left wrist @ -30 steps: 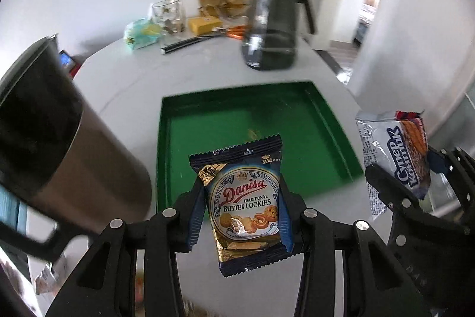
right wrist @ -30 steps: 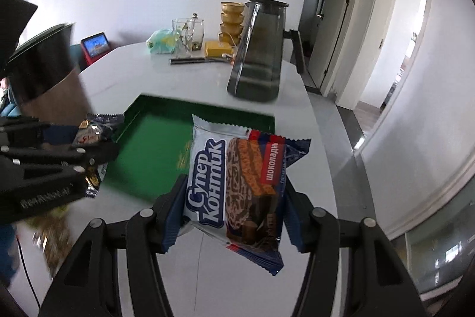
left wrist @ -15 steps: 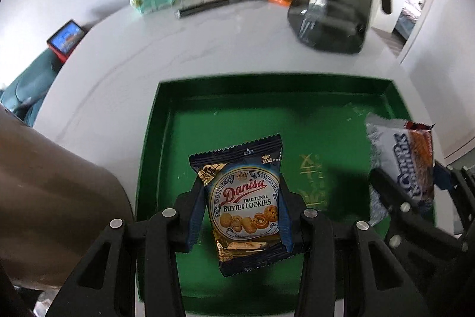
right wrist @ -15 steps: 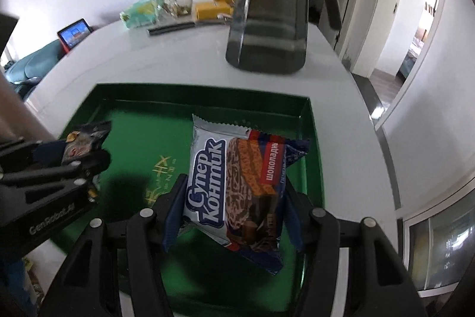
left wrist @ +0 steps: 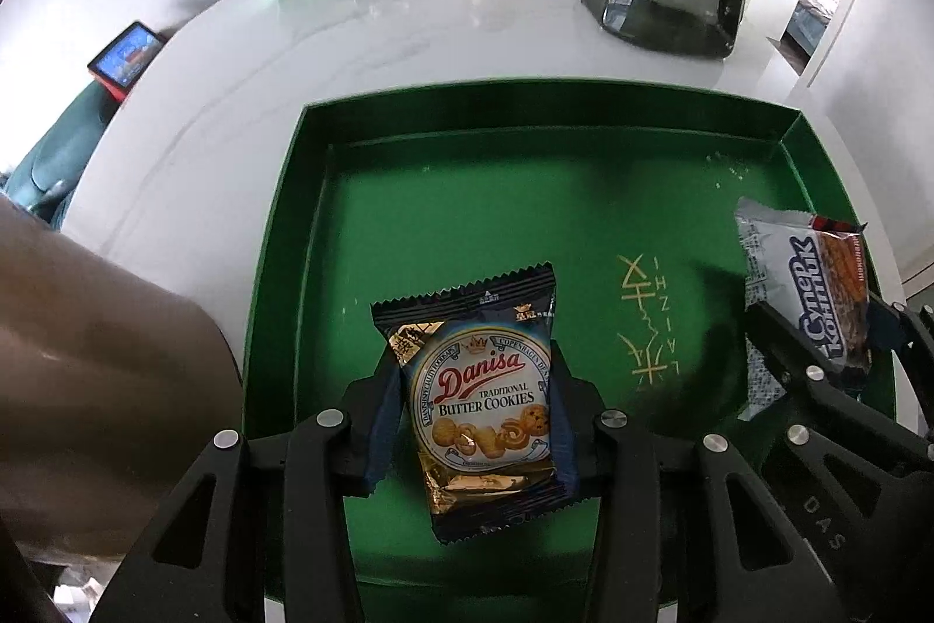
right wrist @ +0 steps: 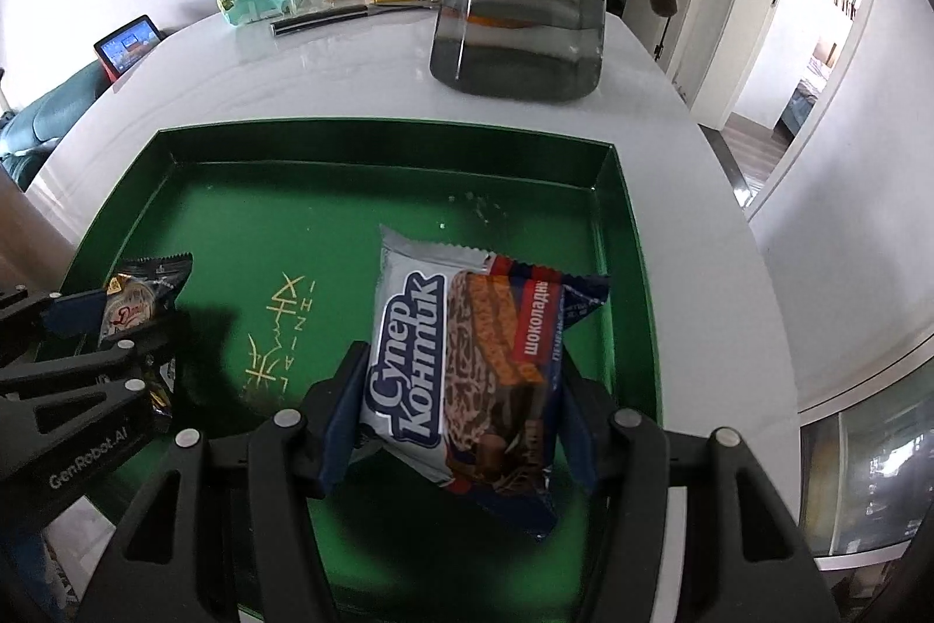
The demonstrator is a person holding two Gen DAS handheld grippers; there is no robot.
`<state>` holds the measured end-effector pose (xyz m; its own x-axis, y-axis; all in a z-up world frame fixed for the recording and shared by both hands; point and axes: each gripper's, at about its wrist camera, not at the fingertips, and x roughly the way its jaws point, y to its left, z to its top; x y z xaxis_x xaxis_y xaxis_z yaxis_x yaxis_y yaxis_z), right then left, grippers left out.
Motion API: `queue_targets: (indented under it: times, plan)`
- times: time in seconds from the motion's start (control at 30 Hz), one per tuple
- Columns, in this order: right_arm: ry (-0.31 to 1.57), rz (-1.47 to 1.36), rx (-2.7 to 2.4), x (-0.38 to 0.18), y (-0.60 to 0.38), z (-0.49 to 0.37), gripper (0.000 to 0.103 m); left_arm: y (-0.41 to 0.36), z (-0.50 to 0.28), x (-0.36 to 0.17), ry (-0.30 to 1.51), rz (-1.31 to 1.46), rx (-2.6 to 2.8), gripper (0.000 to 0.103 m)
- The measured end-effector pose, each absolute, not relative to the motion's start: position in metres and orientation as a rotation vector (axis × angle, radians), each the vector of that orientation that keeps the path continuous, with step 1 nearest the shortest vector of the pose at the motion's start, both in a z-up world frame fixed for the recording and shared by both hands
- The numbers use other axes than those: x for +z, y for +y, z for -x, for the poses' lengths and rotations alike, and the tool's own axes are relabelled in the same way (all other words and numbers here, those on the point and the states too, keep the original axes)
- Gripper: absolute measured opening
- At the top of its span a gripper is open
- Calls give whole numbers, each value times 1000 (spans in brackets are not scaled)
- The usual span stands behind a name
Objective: Organize snacks
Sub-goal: 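Open both tools to release the packs into the green tray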
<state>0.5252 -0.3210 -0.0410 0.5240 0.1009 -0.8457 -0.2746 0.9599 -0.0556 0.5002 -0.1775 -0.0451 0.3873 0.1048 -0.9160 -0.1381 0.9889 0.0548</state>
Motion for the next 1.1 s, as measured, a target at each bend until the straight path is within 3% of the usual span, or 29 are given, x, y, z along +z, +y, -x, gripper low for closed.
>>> queue_targets:
  times: [0.07,0.13,0.17,0.23,0.4,0.57,0.87,1.1]
  plan:
    - [1007,187,231,-40,-322,-524,79,-176,-500,-46,1161,43,155,40]
    - [1013,197,227,-37,-322,-524,98,-175,-500,-44,1152,44,160,44]
    - [1009,199,224,-35,-322,-524,103,-174,-500,-42,1146,39,166,47]
    - [1005,190,228,-30,-324,-522,103,-175,-499,-39,1133,24,175,54]
    - [964,183,214,-2,-328,-509,103,-175,-494,-25,1102,2,194,55]
    - [835,181,184,66,-334,-479,103,-176,-481,9,1049,18,187,55]
    - [417,157,188,267,-333,-355,103,-174,-395,170,750,33,9,55]
    - [200,160,240,352,-307,-245,103,-90,-290,272,535,18,1,60]
